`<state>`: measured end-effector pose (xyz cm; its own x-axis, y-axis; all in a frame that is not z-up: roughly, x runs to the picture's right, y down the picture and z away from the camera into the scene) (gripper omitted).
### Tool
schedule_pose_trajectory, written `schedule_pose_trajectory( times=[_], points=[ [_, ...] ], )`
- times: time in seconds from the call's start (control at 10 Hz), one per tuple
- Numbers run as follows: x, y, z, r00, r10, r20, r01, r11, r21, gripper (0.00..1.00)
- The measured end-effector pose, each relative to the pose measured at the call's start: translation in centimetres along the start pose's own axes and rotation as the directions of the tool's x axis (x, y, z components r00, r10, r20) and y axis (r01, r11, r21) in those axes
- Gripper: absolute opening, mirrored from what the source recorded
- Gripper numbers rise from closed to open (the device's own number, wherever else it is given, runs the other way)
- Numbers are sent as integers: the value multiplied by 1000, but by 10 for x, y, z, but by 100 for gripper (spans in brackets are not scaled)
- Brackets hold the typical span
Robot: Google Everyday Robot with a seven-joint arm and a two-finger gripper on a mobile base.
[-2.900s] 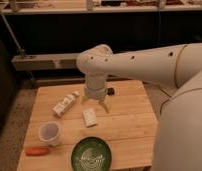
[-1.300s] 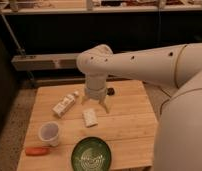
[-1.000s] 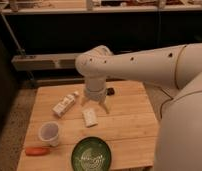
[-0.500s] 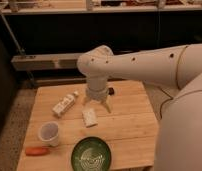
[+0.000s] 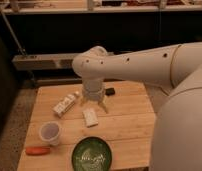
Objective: Move the arm in a circular motion
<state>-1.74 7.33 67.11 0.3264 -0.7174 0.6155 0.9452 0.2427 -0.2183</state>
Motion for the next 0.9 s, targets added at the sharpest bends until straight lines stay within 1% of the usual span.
schedule_pose_trajectory(
  times=[0.2, 0.5, 0.7, 0.8, 0.9],
  points=[
    [4, 5, 1, 1000, -9, -5, 9, 1000, -7, 74],
    [7, -14, 3, 999, -29, -15, 29, 999, -15, 74],
    [7, -11, 3, 999, -34, -20, 33, 999, -23, 74],
    [10, -14, 4, 998, -46, -30, 45, 998, -39, 74],
    [8, -27, 4, 998, -62, -30, 61, 997, -39, 74]
  ],
)
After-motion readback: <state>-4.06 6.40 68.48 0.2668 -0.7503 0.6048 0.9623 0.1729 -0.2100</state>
